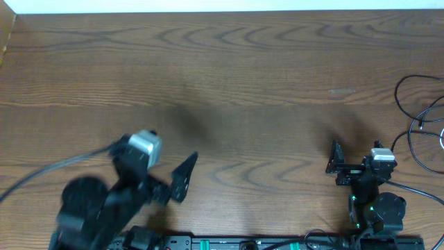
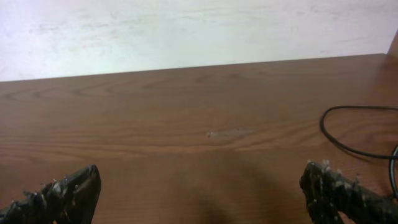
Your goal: Untangle cables
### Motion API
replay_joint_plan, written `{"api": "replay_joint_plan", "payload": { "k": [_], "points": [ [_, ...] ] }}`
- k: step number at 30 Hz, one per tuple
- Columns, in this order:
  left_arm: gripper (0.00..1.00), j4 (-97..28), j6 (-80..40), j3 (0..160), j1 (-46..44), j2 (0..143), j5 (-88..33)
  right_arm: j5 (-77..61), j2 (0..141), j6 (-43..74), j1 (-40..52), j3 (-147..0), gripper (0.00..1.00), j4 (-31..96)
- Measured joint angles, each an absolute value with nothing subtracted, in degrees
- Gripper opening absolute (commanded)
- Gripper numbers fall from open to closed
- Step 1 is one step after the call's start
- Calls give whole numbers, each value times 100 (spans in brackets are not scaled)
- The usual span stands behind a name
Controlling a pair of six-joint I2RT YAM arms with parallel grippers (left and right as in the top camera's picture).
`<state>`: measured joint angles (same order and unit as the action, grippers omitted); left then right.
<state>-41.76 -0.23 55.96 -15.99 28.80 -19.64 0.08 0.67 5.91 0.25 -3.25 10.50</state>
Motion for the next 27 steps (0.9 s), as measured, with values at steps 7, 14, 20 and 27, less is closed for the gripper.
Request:
{"api": "replay_joint_plan", "payload": {
  "k": [7,14,20,27],
  "points": [
    [99,-4917,-668,5599,-1599,1400,-1437,27,64,591,25,-325,99,1052],
    [99,-5935,-923,5594,-1599,958,-1024,30,62,591,23,-325,99,1050],
    [99,-5448,-692,5140,-1599,947,-860,27,64,591,25,-325,99,1052],
    [99,-3627,-572,3760,-1599,952,-884,27,64,591,25,-325,99,1048]
  ]
}}
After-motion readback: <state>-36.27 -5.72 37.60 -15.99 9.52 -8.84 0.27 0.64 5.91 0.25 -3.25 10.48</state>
